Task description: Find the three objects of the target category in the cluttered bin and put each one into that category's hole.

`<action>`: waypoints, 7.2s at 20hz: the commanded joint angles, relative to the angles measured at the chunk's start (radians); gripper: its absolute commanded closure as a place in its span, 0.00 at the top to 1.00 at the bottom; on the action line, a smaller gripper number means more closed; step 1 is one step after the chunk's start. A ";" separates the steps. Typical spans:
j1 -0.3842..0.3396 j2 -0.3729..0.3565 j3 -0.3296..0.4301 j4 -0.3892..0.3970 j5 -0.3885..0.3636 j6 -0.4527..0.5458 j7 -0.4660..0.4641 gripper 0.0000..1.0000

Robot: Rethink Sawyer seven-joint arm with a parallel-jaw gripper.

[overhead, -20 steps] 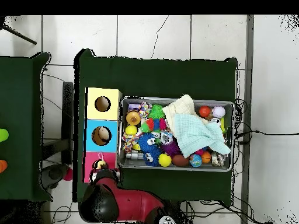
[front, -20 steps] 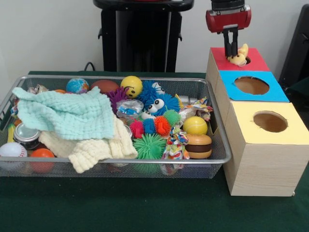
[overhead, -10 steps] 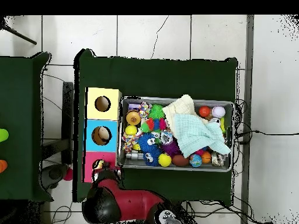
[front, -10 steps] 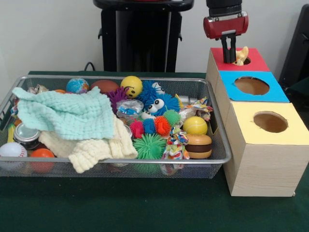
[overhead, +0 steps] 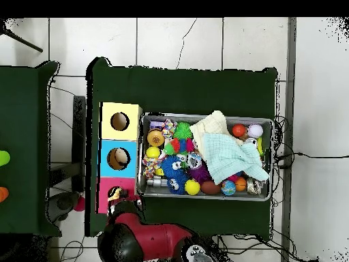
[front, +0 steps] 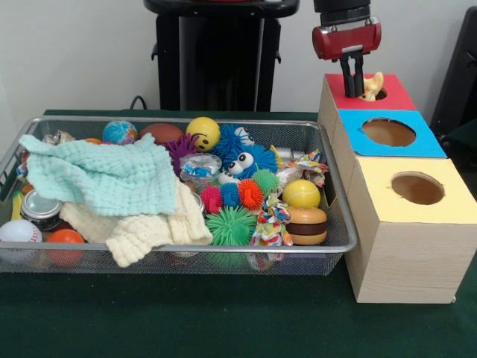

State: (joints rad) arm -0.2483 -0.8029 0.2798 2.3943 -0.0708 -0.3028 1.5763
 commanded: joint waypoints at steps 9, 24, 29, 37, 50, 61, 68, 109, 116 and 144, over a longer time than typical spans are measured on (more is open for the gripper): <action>0.040 0.123 -0.020 -0.133 0.055 0.018 0.199 0.00; 0.021 -0.184 0.031 -0.106 0.272 0.521 0.200 0.00; 0.038 -0.097 -0.015 -0.109 0.190 0.341 0.177 0.00; 0.044 -0.110 -0.021 -0.110 0.212 0.337 0.163 0.00; 0.035 -0.048 -0.024 -0.106 0.182 0.225 0.171 0.00; 0.035 0.086 -0.044 -0.116 0.124 0.022 0.189 0.00; 0.057 0.132 -0.080 -0.135 0.099 -0.047 0.192 0.00; 0.428 0.167 -0.544 -0.331 0.053 -0.251 -0.006 0.00; 0.215 0.019 -0.284 -0.258 0.057 0.279 0.137 0.00; 0.001 -0.087 -0.206 -0.513 -0.054 0.611 0.032 0.00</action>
State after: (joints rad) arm -0.2073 -0.9090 0.0443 1.9944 -0.0585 0.3482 1.5763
